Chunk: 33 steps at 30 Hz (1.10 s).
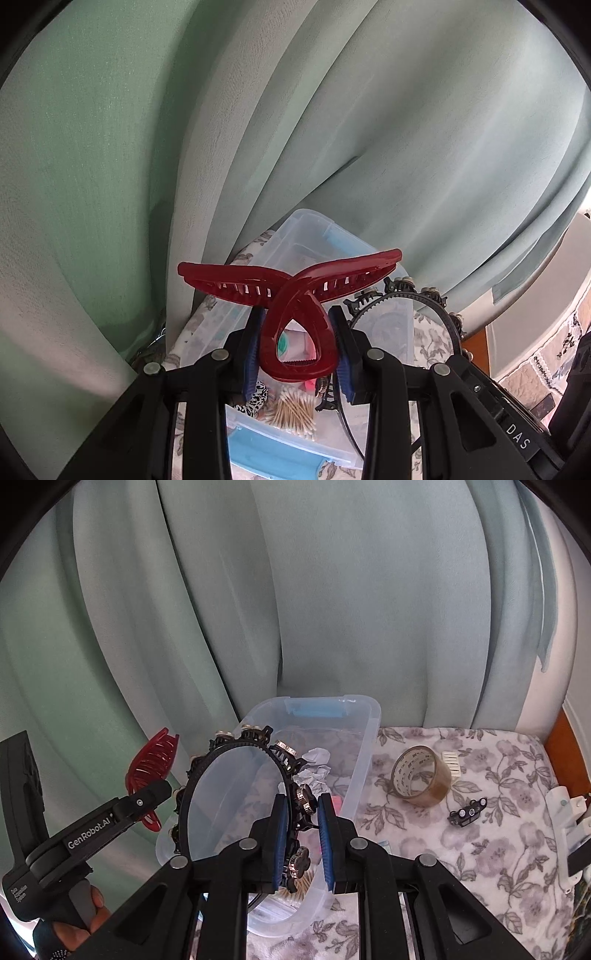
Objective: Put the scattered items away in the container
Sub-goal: 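Open the left tool to drop the claw clip while the right tool releases the headband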
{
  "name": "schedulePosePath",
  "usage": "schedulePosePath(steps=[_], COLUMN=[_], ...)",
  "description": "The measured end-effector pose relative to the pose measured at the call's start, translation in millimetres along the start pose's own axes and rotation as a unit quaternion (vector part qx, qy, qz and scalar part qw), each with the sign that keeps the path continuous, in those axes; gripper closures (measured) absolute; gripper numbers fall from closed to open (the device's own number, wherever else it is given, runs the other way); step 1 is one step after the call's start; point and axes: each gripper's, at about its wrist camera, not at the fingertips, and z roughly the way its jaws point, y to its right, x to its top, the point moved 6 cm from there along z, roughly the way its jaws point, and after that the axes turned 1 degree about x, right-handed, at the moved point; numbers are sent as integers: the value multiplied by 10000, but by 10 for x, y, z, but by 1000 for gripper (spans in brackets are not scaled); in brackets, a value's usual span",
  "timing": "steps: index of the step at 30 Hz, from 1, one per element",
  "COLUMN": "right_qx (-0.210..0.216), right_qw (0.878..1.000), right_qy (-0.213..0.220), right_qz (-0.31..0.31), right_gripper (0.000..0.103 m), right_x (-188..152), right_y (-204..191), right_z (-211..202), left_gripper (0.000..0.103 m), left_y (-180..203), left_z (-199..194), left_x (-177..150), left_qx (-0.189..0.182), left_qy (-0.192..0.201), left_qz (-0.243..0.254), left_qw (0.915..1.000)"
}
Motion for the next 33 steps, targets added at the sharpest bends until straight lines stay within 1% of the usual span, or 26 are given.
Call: schedulePosePath(steps=[3,9,12,18,19,20,21,22,23,25,27,29,31,32,33], right_qx=[2,39,121,141,149,167,189,225,247,254,266,277,279,284,287], right_qw=[9999,9992,9988,9981,9980,9978,9977,9976,9975,9976,9975,9975,9975,9975,9974], right_qy=[-130,-382,-478,-594,-612,-634,-646,-651,-657,-647,-648,-650,-651,-652,-655], right_qz=[-10,-52,-43,-37,-28,-18,-17,-22,-36,-71,-75,-60,-46,-39,-32], right_gripper=[85,84,80,79,77,76,74,68,65,59,56,52,47,47,45], right_x=[-40,-126,-158,-196,-197,-202,-204,-206,-208,-211,-210,-207,-209,-213,-218], right_y=[-13,-38,-57,-54,-53,-52,-54,-57,-65,-77,-79,-73,-65,-60,-57], right_z=[119,262,311,352,358,366,367,368,366,354,352,353,350,350,348], left_gripper=[67,67,67,67,64,59,56,52,50,46,45,41,39,37,35], left_y=[-17,-49,-50,3,17,46,81,102,102,109,67,81,84,98,93], left_z=[118,103,85,90,88,214,233,221,257,270,238,232,162,132,16], left_x=[25,-46,-66,-95,-98,-47,-38,-35,-36,-34,-70,-74,-89,-86,-109], left_qx=[13,89,116,92,67,47,39,33,18,-6,-12,-12,-11,3,14], left_qy=[-69,-203,-235,-322,-327,-331,-322,-311,-312,-331,-337,-351,-353,-356,-359], left_qz=[-26,-114,-95,-29,-19,-14,-5,6,14,-1,-1,16,23,32,47], left_qw=[10000,9997,9996,9994,9994,9994,9995,9995,9995,9995,9994,9994,9994,9994,9993])
